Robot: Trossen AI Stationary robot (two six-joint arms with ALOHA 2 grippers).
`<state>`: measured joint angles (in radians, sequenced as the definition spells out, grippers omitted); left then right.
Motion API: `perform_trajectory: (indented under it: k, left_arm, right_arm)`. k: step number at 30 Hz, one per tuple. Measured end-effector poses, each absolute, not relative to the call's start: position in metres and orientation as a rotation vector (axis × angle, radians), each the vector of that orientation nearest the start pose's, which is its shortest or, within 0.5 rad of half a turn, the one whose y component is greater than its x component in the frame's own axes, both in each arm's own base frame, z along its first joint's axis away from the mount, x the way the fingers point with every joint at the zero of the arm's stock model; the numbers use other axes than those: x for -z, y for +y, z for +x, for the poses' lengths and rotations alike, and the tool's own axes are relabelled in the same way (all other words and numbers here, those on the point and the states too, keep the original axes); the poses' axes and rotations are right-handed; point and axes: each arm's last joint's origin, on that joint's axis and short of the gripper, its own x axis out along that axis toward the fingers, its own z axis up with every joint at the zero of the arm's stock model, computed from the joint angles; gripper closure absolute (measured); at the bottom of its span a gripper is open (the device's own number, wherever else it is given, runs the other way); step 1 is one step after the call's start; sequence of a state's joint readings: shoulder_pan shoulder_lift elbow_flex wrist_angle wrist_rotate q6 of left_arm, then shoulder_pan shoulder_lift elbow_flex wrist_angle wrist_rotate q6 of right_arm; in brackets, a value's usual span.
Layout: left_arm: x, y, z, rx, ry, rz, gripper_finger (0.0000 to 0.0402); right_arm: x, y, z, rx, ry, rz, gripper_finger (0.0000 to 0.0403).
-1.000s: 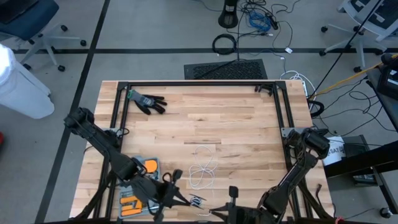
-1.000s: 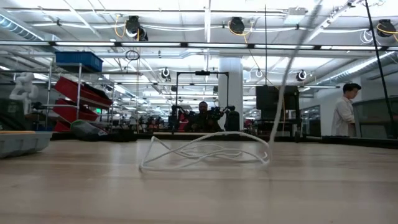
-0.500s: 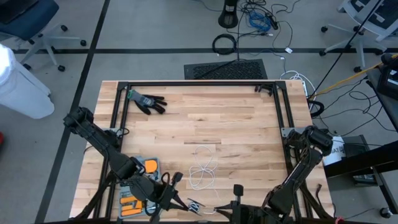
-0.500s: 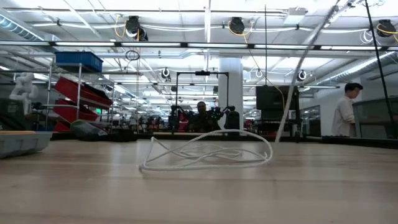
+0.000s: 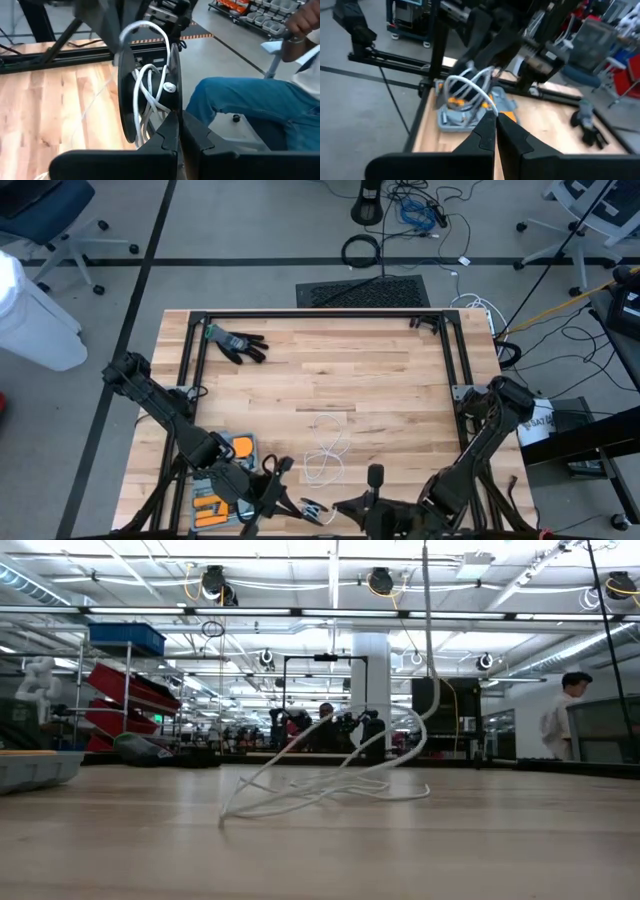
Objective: Coil cords
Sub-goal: Coil the white cable wire into the spool
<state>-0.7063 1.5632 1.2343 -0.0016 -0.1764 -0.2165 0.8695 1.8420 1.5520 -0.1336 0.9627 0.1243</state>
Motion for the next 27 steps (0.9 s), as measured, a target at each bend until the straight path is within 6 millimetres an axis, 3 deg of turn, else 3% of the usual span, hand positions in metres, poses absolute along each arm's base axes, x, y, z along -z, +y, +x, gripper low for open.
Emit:
perform_trajectory:
  k: [6,18,27]
  left_arm:
    - [-0.314,-0.233,0.278,0.554,0.352,-0.091,0.0395]
    - [-0.296,-0.237,0.295,0.605,0.348,-0.057,0.0395]
    - [-0.298,-0.231,0.305,0.627,0.274,0.012,0.0395]
  right_arm:
    - [-0.324,0.292,0.304,0.068,0.285,-0.273,0.0403]
    - [-0.324,0.257,0.339,-0.042,0.33,-0.289,0.0403]
    - [-0.323,0.245,0.352,-0.182,0.356,-0.255,0.0403]
